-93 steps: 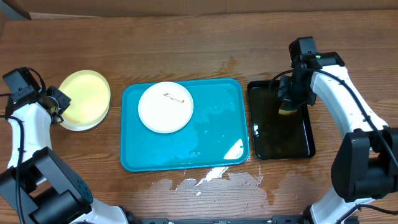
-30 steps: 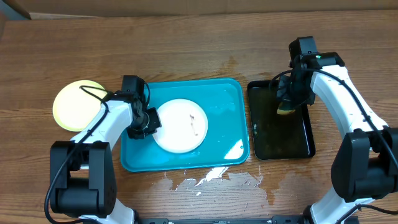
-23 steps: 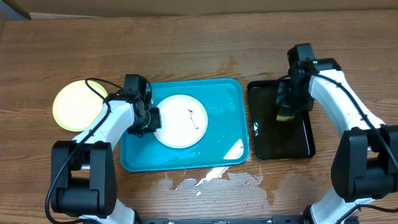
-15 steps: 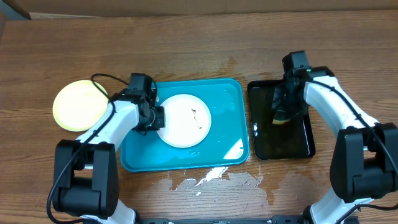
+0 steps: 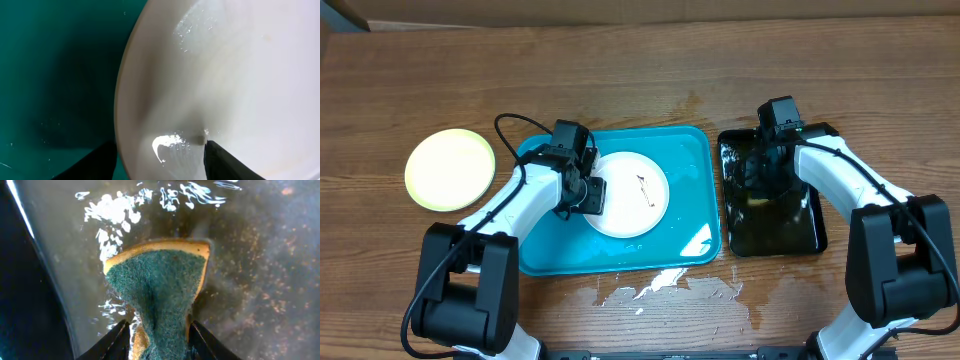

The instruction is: Clean dirty plates on tray and stack at the side

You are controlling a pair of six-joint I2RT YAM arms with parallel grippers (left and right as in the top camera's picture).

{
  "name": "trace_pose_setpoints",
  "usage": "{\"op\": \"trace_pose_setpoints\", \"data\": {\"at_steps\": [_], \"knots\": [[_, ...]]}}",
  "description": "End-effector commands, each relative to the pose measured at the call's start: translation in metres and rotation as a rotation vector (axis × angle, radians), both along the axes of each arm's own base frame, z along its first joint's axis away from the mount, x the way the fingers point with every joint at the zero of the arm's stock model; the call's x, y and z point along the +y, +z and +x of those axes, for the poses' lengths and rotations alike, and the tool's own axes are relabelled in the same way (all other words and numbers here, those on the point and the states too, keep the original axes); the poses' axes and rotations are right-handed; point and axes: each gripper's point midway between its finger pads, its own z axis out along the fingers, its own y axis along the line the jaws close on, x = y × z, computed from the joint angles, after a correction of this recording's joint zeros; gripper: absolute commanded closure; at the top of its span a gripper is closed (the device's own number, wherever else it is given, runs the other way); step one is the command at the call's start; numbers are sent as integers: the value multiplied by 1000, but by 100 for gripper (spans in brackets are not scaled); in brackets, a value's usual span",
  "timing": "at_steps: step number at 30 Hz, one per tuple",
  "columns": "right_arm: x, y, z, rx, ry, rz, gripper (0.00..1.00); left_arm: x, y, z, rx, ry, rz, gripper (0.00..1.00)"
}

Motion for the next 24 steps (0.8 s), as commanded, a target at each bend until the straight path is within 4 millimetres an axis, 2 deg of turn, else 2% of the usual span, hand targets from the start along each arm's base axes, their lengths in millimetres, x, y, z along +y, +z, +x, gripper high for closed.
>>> {"op": "trace_pose_setpoints", "data": {"at_steps": [1, 4, 7, 12, 15, 18, 19, 22, 23, 24], "knots": [[1, 11, 1, -28, 18, 4, 60, 0, -2, -5, 12, -18, 11, 42], [0, 10, -6, 1, 13, -1, 60, 1, -2, -9, 31, -17, 15, 42], [1, 14, 0, -20, 7, 4, 59, 2, -3, -13, 45, -18, 18, 42], [2, 37, 11, -50, -16, 10, 58, 1, -3, -12, 42, -17, 17, 43], [-5, 48, 2, -34, -98, -13, 57, 2, -3, -12, 45, -17, 18, 43], [-7, 49, -10, 11, -124, -19, 58, 1, -3, -12, 44, -17, 18, 43], [-8, 48, -16, 36, -133, -21, 64, 1, -3, -12, 44, -17, 18, 43], [-11, 46, -32, 103, -176, -34, 91, 1, -3, -12, 43, -17, 18, 43], [-11, 46, -34, 108, -180, -36, 96, 1, -3, -12, 43, -17, 17, 43], [-11, 46, -34, 112, -192, -37, 96, 1, -3, -12, 41, -17, 17, 43]]}}
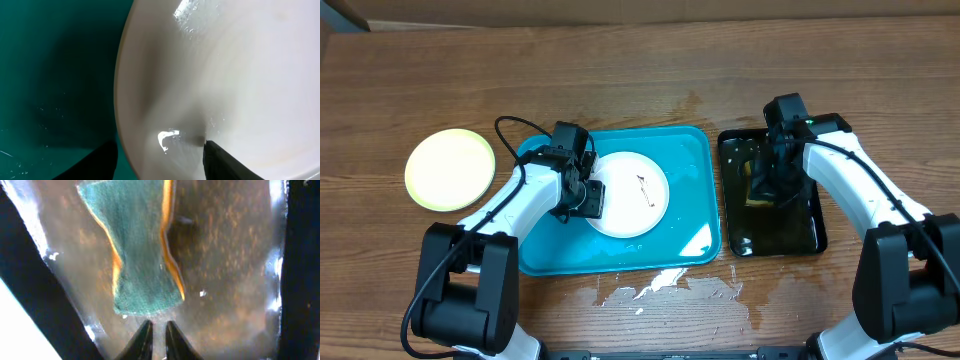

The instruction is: Clean dirty plates on tray and stack at the side

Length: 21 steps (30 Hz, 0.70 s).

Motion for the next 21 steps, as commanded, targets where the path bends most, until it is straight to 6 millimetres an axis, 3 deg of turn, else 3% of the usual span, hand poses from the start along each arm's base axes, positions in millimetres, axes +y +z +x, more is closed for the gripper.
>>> {"op": "trace_pose_setpoints", "data": {"at_steps": [1, 21], "knots": [[-1, 12, 6, -35, -72, -8, 96, -1, -1, -2, 1, -17, 8, 43], [-2, -24, 1, -61, -142, -1, 96, 0, -1, -3, 5, -17, 9, 43]]}}
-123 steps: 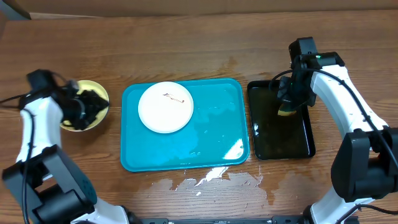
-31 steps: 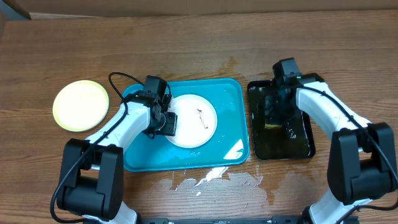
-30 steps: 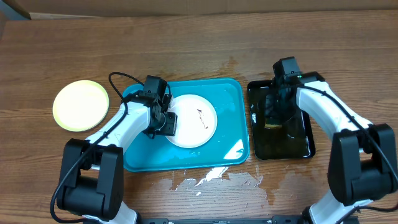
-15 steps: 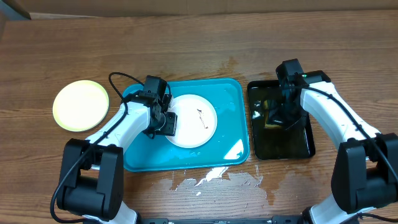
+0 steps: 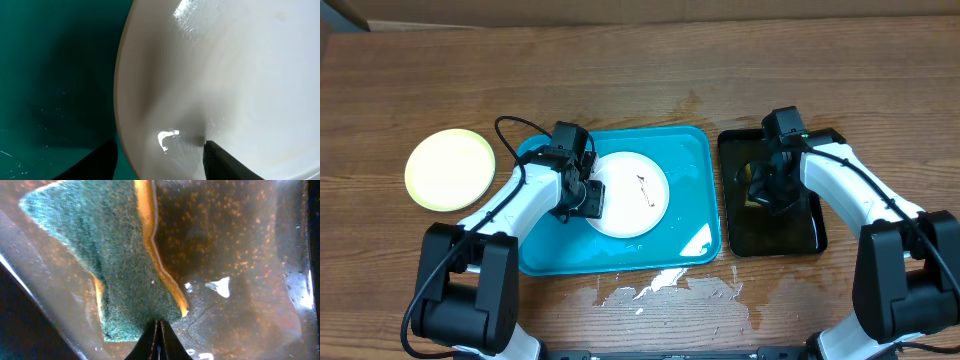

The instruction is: Clean dirty plates on tray and stack at the side

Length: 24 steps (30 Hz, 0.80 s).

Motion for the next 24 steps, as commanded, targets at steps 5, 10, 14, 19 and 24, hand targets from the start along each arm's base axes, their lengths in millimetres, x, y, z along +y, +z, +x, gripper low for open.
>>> {"op": "trace_pose_setpoints", "data": {"at_steps": [5, 10, 14, 19, 24], "knots": [[-2, -7, 1, -41, -8, -10, 96, 0, -1, -3, 7, -17, 9, 43], [-3, -21, -4, -45, -8, -9, 96, 0, -1, -4, 8, -17, 10, 43], [-4, -21, -2, -53, -8, -14, 96, 0, -1, -4, 9, -17, 10, 43], [-2, 5, 18, -82, -14, -9, 91, 0, -1, -4, 9, -17, 10, 43], [1, 39, 39, -125, -13, -1, 86, 0, -1, -4, 10, -17, 10, 43]]}}
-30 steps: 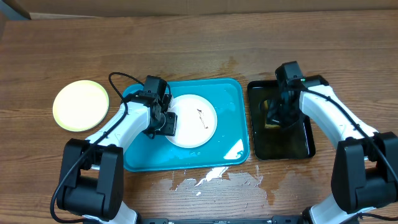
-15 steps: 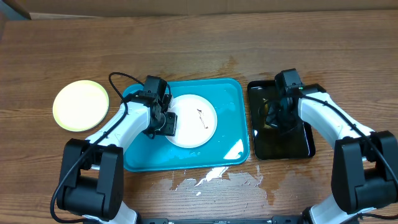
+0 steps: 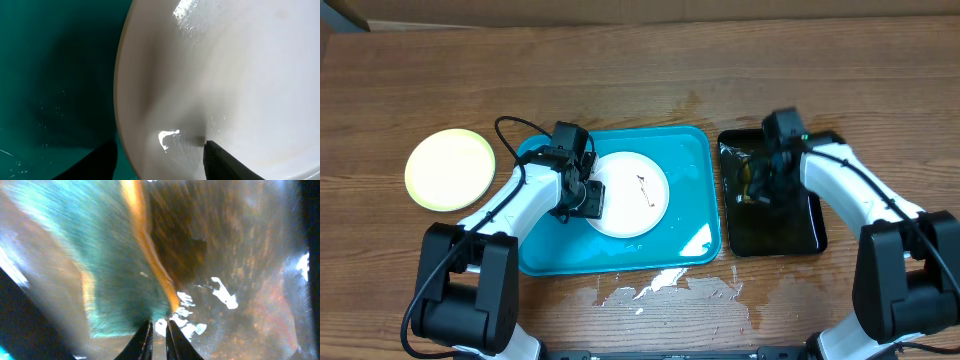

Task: Clean dirty plates on tray and stack at the side
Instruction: 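Wet the sponge in the black tray water with the right gripper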

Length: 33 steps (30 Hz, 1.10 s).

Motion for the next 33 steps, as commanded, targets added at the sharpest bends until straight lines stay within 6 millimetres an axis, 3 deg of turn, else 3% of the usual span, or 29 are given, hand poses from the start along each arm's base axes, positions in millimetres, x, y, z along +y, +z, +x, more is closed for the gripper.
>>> {"op": "trace_pose_setpoints", "data": {"at_steps": [1, 9, 18, 21, 28, 31, 33], "knots": [[1, 33, 28, -91, -7, 1, 85, 0, -1, -3, 6, -17, 9, 43], [0, 31, 23, -67, -7, -4, 77, 0, -1, -4, 11, -16, 10, 43], [5, 5, 35, -122, 71, 7, 51, 2, -2, -12, 50, 40, 12, 33], [8, -2, 35, -132, 118, 17, 51, 2, -3, -15, 66, 75, 12, 32], [13, -16, 32, -154, 227, 15, 51, 3, -5, -20, 84, 114, 9, 37], [14, -17, 33, -164, 231, 15, 51, 2, -7, -15, 62, 140, 0, 45], [14, -17, 33, -166, 231, 15, 52, 1, -7, -12, 47, 142, -6, 55]]}}
